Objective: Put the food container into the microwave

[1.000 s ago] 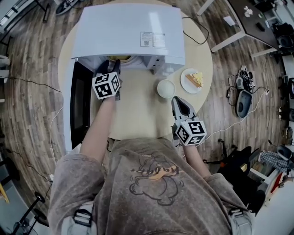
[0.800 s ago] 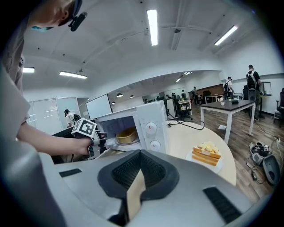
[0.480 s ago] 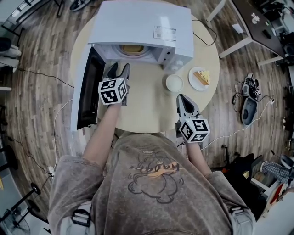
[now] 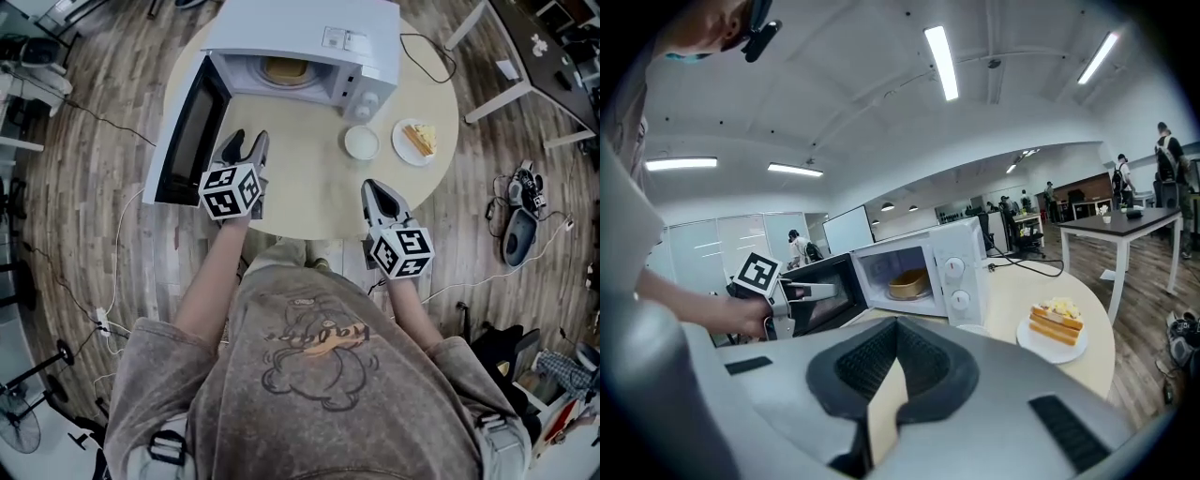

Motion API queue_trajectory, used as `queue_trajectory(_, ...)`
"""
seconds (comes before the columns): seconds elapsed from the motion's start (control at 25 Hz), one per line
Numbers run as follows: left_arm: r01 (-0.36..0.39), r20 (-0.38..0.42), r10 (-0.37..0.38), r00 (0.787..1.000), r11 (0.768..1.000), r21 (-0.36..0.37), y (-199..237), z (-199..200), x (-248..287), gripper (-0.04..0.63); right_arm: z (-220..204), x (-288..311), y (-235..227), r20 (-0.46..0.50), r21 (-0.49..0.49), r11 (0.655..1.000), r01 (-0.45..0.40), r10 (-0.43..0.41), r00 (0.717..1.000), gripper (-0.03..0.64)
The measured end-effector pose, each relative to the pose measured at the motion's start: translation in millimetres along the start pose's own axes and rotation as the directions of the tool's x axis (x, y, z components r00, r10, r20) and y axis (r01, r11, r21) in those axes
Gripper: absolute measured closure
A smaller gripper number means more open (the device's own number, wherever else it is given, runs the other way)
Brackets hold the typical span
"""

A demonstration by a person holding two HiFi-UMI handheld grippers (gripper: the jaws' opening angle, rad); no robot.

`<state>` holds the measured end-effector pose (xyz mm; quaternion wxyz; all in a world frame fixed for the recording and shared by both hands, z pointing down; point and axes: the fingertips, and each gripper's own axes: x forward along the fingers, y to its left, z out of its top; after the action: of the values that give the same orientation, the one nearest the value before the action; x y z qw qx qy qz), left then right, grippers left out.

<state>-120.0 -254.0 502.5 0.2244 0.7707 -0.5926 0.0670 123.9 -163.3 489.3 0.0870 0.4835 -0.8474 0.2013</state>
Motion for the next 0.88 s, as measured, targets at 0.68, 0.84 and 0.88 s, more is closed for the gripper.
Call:
queue_trajectory(0.68, -0.019, 0.037, 0.019, 0.999, 1.000, -0.011, -56.3, -33.7, -142.4, 0.379, -18.1, -74.1, 41.3, -0.016, -0.069, 0.984, -0.164, 0.163, 0.986, 0.612)
queue_trajectory(0.84, 0.000, 0.039, 0.000, 0.999, 1.000, -0.013, -52.8, -35.0, -170.2, 0.379, -12.9, -74.2, 54.6, 0.003, -0.070, 0.985, -0.159, 0.160, 0.987, 0.612)
queue_trajectory(0.88, 0.004, 0.041, -0.003, 0.999, 1.000, -0.007, -51.5, -35.9, -176.5, 0.379, -11.4, -74.3, 57.9, 0.008, -0.074, 0.985, -0.157, 0.158, 0.987, 0.612)
